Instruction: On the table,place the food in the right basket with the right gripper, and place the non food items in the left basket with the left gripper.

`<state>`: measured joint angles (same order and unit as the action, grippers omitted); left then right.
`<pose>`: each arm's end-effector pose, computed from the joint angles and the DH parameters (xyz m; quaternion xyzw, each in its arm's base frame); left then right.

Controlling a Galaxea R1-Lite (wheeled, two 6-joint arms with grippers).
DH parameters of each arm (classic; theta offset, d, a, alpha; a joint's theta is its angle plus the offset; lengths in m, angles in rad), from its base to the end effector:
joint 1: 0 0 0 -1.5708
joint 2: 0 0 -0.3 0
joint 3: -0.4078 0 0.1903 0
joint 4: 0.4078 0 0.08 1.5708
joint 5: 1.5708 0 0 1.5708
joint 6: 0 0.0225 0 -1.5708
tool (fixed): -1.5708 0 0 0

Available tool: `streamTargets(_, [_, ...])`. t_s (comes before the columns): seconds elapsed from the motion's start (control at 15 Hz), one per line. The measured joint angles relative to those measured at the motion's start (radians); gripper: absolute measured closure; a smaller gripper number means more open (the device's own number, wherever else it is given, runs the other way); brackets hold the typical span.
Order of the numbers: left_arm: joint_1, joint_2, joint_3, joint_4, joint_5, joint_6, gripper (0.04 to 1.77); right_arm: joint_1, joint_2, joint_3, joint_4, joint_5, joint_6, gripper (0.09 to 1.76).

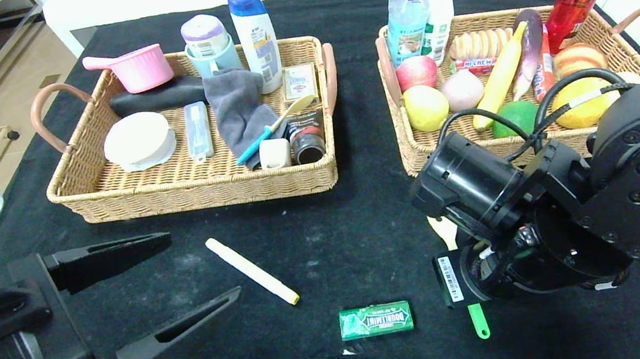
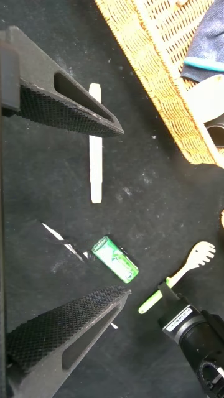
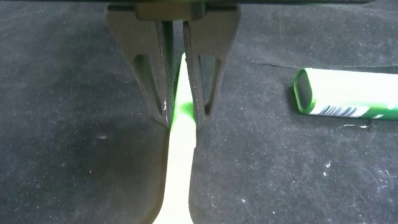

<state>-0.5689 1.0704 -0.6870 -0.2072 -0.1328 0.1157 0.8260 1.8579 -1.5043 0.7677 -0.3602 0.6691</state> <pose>0.1223 -0.0817 0.2499 0.0731 0.0660 -0.3468 0.9328 0.2220 0.2291 0.2070 -0.0102 0.4807 0.0399 0.8759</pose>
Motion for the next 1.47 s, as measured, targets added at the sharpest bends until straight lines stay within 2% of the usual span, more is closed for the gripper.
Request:
streamTargets(0.73, [0.0,0.007,0.002,-0.003,0.0,0.0,0.09,0.0,-0.008,0.0,0.003,-0.001,0.005,1.62])
streamTargets(1.47, [0.0,0.016,0.004,-0.009,0.0,0.0,0.09,0.066,-0.111,-0.033,0.006,-0.004,-0.019,1.62])
